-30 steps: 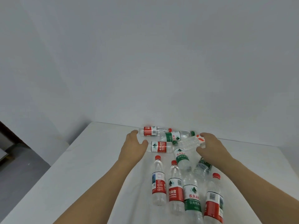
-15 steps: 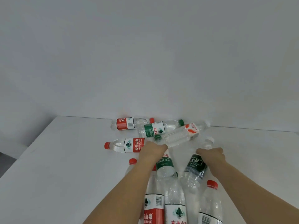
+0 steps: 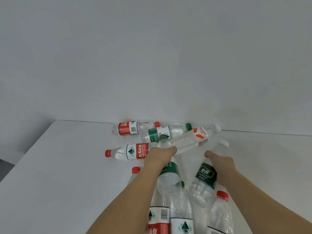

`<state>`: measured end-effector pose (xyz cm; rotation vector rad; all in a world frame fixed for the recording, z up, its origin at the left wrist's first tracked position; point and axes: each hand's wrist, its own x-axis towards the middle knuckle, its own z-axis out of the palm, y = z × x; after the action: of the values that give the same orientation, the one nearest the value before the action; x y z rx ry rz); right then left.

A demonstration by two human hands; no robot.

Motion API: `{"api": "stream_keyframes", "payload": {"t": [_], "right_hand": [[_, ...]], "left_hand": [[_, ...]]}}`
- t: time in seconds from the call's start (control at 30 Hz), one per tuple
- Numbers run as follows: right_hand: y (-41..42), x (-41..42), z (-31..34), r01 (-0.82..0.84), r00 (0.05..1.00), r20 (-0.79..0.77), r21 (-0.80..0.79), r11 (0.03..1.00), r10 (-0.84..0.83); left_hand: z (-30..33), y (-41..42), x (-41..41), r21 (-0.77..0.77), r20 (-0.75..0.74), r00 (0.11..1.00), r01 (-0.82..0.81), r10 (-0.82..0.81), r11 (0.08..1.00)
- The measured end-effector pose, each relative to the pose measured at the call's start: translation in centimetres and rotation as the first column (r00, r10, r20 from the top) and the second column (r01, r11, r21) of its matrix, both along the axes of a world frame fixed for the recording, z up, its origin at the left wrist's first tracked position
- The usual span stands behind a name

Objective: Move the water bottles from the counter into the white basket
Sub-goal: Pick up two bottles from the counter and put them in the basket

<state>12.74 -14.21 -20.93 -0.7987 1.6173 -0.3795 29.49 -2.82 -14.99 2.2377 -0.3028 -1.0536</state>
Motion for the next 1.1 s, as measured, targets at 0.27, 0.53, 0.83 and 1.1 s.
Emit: {"api": "stream_keyframes", "payload": {"t": [0.27,0.53,0.83,1.1], "right_hand": [[3.9,-1.3,14.0,-0.011,0.943,0.311,-0.316,0.949,0.114],[8.9,-3.4,35.8,0.033,0.817,0.459,-0.642,0.766,0.35],[18.4,-3.9,50.2,0.046,0.77,0.367,-0.848,0.528,0.522],[27.0,1.6,52.0,0.005,0.761,0.305,-0.885,0.465,0.572]], "left_hand": [[11.9,3.6,-1.9,-0.34,-0.127,0.992,-0.066,0.024,0.938],[29.9,10.1,-4.9,-0.615,0.214,0.976,0.099,0.044,0.782],[42.3,19.2,-5.8,-0.718,0.474,0.854,0.234,0.214,0.656],[44.2,28.2,-0.8,-0.659,0.592,0.76,0.266,0.267,0.703]]}}
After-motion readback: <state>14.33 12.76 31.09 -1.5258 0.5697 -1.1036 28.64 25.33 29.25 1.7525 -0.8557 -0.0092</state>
